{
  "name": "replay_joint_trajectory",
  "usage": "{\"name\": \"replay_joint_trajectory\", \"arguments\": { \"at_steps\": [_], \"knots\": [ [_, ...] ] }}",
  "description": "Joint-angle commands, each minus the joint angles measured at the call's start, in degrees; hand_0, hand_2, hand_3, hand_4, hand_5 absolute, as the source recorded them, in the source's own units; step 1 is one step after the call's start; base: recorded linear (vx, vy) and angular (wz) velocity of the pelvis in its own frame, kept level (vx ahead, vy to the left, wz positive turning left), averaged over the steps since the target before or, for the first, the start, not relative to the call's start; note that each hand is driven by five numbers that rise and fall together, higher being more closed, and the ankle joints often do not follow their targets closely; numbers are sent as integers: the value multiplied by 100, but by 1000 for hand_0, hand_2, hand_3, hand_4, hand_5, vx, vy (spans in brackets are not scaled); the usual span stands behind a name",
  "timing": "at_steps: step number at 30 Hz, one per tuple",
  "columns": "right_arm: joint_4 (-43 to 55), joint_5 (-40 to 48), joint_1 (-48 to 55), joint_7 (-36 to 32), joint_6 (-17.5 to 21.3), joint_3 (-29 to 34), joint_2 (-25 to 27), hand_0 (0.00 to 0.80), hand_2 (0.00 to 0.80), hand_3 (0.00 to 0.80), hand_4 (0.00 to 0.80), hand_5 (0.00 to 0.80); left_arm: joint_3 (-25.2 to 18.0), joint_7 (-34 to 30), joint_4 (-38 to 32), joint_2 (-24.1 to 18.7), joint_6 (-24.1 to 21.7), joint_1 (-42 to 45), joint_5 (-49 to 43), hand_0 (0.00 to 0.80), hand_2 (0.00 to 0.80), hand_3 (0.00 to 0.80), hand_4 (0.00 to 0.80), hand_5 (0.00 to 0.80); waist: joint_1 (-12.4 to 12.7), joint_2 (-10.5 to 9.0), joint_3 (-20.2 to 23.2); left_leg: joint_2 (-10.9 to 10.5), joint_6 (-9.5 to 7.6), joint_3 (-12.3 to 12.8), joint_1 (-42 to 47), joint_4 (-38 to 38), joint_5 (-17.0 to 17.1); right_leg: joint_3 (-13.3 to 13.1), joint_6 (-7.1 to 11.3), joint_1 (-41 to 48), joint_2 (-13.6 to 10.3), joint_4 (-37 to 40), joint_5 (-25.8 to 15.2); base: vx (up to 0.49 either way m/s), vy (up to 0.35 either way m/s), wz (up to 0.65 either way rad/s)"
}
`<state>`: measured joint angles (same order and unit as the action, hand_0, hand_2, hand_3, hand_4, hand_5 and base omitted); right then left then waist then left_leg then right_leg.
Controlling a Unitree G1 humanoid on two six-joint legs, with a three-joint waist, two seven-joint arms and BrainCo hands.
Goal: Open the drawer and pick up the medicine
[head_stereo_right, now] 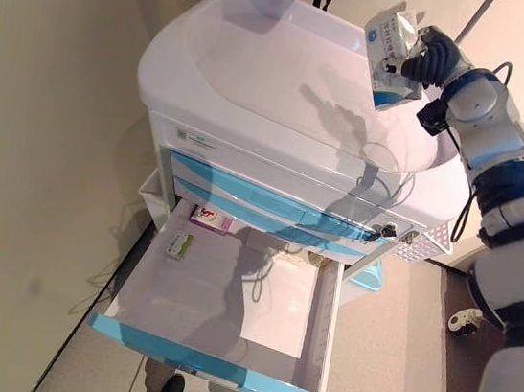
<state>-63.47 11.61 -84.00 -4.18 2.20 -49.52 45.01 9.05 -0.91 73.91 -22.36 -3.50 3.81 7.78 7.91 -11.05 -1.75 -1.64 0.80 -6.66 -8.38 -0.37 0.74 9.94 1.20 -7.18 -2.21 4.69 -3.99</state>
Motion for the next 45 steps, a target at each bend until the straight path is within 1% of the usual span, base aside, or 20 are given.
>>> {"name": "replay_joint_trajectory", "arguments": {
  "at_steps": [1,2,3,9,19,27,39,40,41,42,45],
  "knots": [
    [-546,-757,-823,275,-2,-308,-38,800,800,800,800,800,116,68,201,-216,-4,-201,116,0,0,0,0,0,98,-101,-29,-183,-139,178,-124,-336,367,4,300,-77,-7,-603,99,23,-5,8],
    [-685,-1044,-882,244,-34,-455,-105,800,800,800,800,800,151,73,171,-234,-7,-223,106,0,0,0,0,0,127,-112,-37,-194,-143,146,-146,-332,373,24,302,-76,-9,-600,101,25,-7,5],
    [-823,-1204,-897,256,-63,-464,-156,800,800,800,800,800,167,73,167,-240,-4,-249,98,0,0,0,0,0,148,-116,-50,-205,-143,120,-161,-328,381,42,302,-80,-7,-602,101,18,-8,6],
    [-1137,-1675,-994,223,-119,-624,-377,800,800,800,800,800,268,59,105,-264,-6,-373,90,0,0,0,0,0,238,-138,-93,-237,-149,-12,-241,-339,423,134,308,-108,-27,-589,98,11,-12,17],
    [-1454,-2012,-733,205,-202,-449,-596,800,800,800,800,800,370,82,33,-233,10,-475,94,0,0,0,0,0,345,-99,-191,-287,-166,-162,-324,-333,452,244,305,-140,-56,-590,93,2,-1,7],
    [-1464,-2148,-341,121,-197,-242,-695,800,800,800,800,800,382,56,31,-193,16,-483,71,0,0,0,0,0,432,-58,-297,-307,-190,-194,-406,-310,462,262,318,-198,-83,-589,72,-8,1,2],
    [-1444,-2294,-43,99,-184,-77,-846,800,800,800,800,800,424,91,-41,-149,-7,-568,52,0,0,0,0,0,464,30,-410,-341,-219,-221,-480,-314,487,255,314,-289,-105,-603,51,0,0,0],
    [-1444,-2323,-11,93,-178,-61,-854,587,587,587,587,587,432,99,-61,-136,-11,-573,59,0,0,0,0,0,461,52,-416,-349,-222,-233,-487,-317,492,265,318,-297,-113,-612,51,0,0,0],
    [-1438,-2331,-6,93,-172,-58,-864,351,351,351,351,351,431,99,-68,-132,-13,-572,53,0,0,0,0,0,459,58,-422,-346,-223,-233,-489,-318,494,263,320,-301,-118,-615,50,0,0,0],
    [-1417,-2343,13,118,-161,-43,-878,0,0,0,0,0,425,100,-56,-128,-19,-584,46,0,0,0,0,0,464,64,-430,-341,-222,-229,-492,-320,496,262,321,-307,-120,-619,49,0,0,0],
    [-1355,-2322,-6,157,-164,-28,-876,0,0,0,0,0,420,114,-69,-129,-15,-586,40,0,0,0,0,0,459,71,-438,-338,-223,-217,-491,-327,497,246,320,-315,-127,-621,40,0,0,0]
  ]
}}
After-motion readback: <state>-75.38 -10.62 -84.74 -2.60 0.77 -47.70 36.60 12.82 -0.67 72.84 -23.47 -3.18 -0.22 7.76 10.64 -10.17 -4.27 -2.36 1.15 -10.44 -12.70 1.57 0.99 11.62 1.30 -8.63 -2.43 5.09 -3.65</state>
